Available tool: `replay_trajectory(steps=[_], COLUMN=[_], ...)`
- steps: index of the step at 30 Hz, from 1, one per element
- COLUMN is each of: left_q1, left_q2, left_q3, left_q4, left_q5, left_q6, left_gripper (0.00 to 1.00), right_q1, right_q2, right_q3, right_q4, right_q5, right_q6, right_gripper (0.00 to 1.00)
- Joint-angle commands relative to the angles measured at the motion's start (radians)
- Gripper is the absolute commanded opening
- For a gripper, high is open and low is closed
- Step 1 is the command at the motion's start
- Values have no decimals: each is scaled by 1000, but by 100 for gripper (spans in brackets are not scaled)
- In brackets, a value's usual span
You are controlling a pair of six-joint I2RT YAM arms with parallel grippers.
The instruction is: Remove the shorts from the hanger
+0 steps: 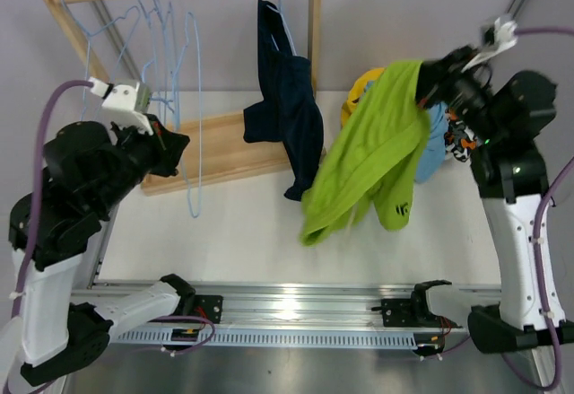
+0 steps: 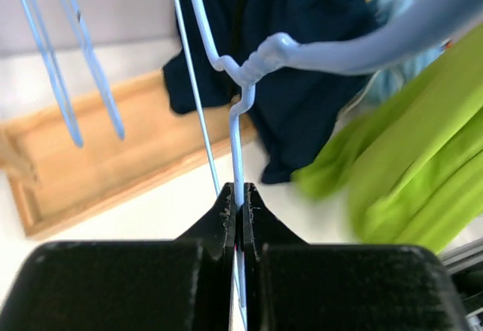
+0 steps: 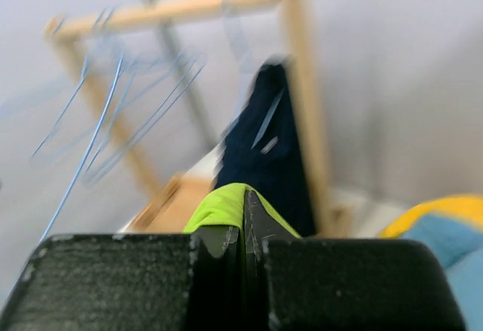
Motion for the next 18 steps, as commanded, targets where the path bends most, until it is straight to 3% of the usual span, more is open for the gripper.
replay_trajectory(steps=[1,3,7,8,10,13,18], left_q1=[-3,-3,-3,-5,-3,-3,-3], left_q2=[-27,-30,-25,-25,-19,-10,13], left_q3=[-34,-37,-46,-51,-68,-80,-103], left_q4=[-4,-4,2,5,17,34,78], left_q5=[-93,-70,-15,-7,8,21,70], left_q6=[-20,-20,-21,-23,-24,-27,-38], left_gripper=[0,0,0,0,0,0,0], right_q1=[-110,-144,-208,-217,-242,-291,-299], right_q2=[128,254,516,576,731,817,851], right_q3=[278,392,757,921,1061,1015,724], right_q4=[59,81,87,80,102,217,356], right_q5=[172,195,174,177,159,145,186], right_q6=[29,58,127,141,186,265,206], right_gripper=[0,0,0,0,0,0,0])
